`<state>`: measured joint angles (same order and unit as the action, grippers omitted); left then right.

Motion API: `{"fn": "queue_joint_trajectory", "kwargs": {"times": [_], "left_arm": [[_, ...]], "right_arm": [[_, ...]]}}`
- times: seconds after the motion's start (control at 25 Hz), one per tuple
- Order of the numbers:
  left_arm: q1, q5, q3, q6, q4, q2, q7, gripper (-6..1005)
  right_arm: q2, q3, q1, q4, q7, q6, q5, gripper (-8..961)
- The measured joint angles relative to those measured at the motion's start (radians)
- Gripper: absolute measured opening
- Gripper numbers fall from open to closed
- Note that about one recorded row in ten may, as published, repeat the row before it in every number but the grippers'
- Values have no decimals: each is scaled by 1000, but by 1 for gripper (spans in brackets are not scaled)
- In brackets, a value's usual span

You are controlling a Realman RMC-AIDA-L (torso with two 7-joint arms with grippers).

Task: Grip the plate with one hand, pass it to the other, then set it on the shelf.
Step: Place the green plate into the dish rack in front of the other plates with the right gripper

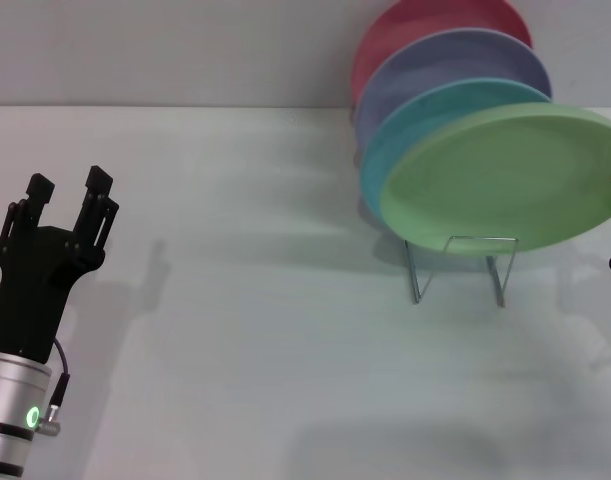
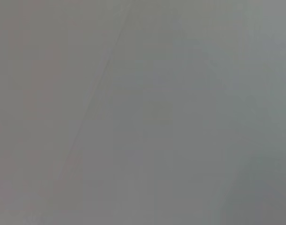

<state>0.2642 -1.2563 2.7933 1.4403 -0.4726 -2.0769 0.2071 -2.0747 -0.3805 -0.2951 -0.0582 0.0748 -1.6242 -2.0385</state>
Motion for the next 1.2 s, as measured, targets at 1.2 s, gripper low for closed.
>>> {"fn": "queue_joint_trajectory", "kwargs": {"times": [1.2], "left_arm": [[16,0,0,3,3,3,0,727]], "right_arm": [[-5,42,-7,-15,16,150,5,121]]}}
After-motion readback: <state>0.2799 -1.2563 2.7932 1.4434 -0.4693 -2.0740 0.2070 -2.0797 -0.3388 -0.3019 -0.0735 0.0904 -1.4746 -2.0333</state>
